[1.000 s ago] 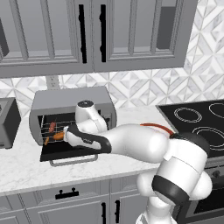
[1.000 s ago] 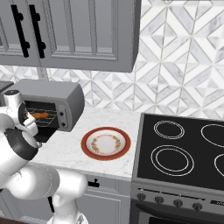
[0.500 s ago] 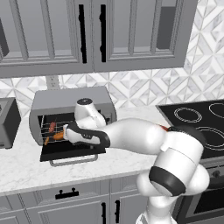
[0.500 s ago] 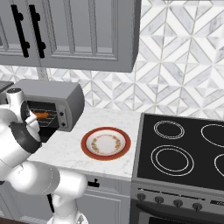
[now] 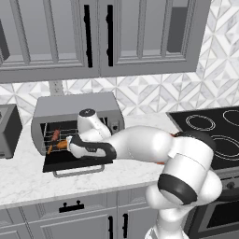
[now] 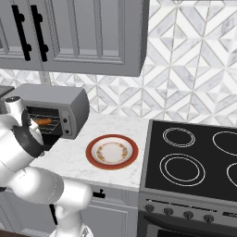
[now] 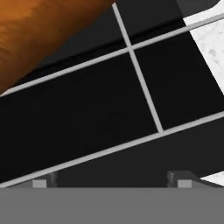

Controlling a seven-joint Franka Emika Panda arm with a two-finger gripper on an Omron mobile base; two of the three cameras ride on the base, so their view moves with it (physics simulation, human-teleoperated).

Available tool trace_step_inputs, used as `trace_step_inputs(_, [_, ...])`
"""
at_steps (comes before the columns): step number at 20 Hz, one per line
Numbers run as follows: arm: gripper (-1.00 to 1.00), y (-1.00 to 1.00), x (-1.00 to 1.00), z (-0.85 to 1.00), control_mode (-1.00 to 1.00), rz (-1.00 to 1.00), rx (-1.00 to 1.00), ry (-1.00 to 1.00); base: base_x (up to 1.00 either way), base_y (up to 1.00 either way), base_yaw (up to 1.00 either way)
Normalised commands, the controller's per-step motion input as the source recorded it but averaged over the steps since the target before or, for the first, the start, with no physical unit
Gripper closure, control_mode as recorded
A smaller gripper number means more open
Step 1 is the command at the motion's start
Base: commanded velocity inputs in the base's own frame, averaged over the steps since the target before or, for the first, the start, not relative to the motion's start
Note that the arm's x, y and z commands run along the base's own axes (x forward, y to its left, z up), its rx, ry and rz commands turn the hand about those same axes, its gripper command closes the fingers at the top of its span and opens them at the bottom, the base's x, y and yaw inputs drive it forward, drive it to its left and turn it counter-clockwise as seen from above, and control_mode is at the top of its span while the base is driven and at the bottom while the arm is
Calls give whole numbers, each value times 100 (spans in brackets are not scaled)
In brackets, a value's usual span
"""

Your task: Pick up the kebab skewer and baguette bread, and place them inside the toaster oven. Close the toaster oven door and start by setting the timer.

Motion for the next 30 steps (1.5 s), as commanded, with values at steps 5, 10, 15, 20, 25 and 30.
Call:
trace_step_inputs(5, [-100,0,31,-10,-100,0,-7,-1,0,0,0])
trace_step_inputs(10, [-100,0,35,-1,-100,0,0,0,0,0,0])
trace_step_inputs(15, [-100,0,7,-3,-100,-6,0,0,0,0,0])
trace_step_inputs(20, [-100,2,15,-3,-100,-15,0,0,0,0,0])
trace_step_inputs(25, [-100,1,21,-8,-100,-17,0,0,0,0,0])
trace_step_inputs(30, [-100,0,16,-7,-100,-14,0,0,0,0,0])
